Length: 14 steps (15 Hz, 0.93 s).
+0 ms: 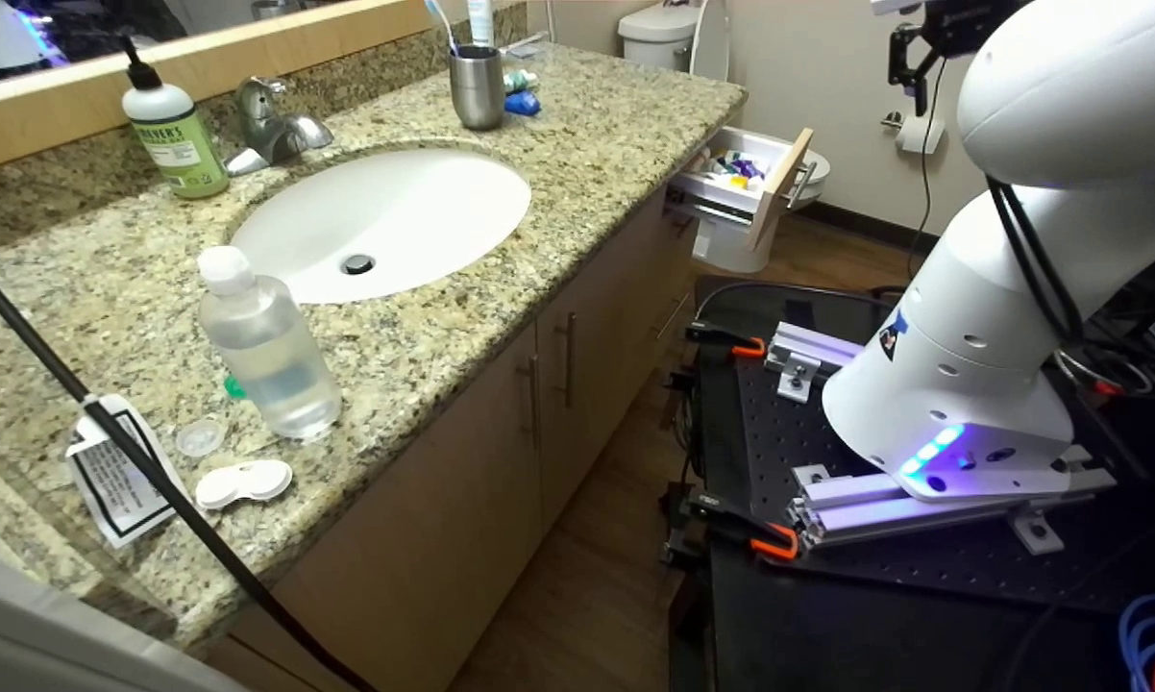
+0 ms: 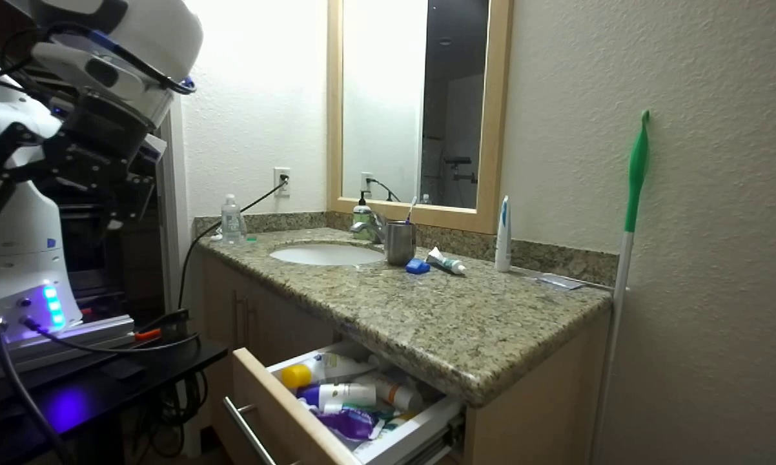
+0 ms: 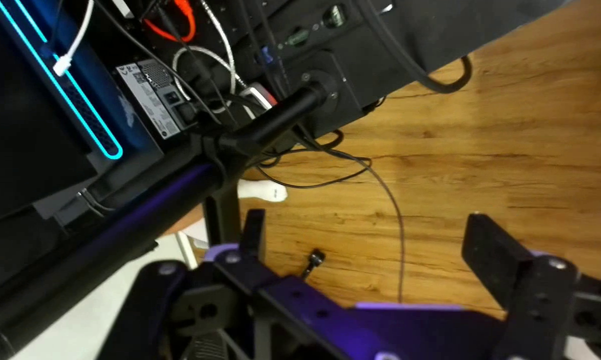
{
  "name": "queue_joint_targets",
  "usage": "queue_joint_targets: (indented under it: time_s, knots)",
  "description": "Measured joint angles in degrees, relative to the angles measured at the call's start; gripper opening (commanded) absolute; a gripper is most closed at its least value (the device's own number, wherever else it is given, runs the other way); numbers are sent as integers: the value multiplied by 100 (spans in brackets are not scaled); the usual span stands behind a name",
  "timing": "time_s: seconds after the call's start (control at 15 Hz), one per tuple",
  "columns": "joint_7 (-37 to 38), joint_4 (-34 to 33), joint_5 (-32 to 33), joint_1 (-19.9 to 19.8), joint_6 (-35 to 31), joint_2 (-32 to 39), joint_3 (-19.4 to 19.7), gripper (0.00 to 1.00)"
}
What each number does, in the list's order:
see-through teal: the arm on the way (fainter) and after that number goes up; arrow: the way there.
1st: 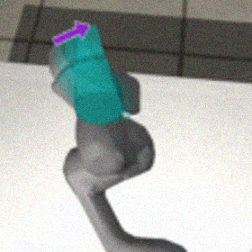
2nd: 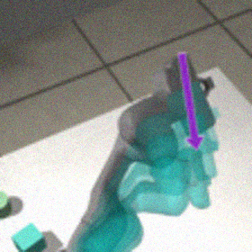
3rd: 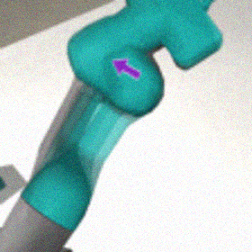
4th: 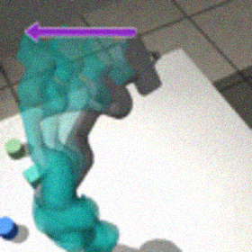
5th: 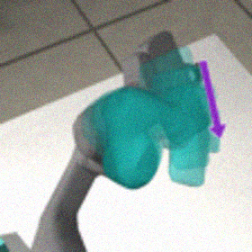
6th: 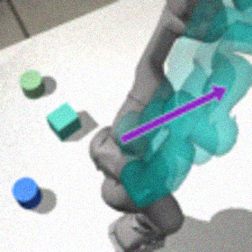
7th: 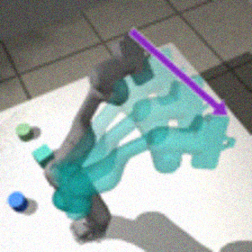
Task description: Close the drawer
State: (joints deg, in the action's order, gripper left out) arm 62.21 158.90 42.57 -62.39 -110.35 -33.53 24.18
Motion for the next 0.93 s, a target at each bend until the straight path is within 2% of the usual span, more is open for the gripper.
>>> queue_joint_targets:
  time_s: [0.2,0.4,0.53,0.67,0.93]
  knots:
    - [45,3,195,-522,-338,469,510,100]
    - [197,-5,217,-524,-397,581,500,100]
    - [1001,7,249,-477,-744,643,377,100]
    - [1906,16,310,-491,-1439,988,268,100]
    - [3840,-106,1066,-751,-2984,2302,398,100]
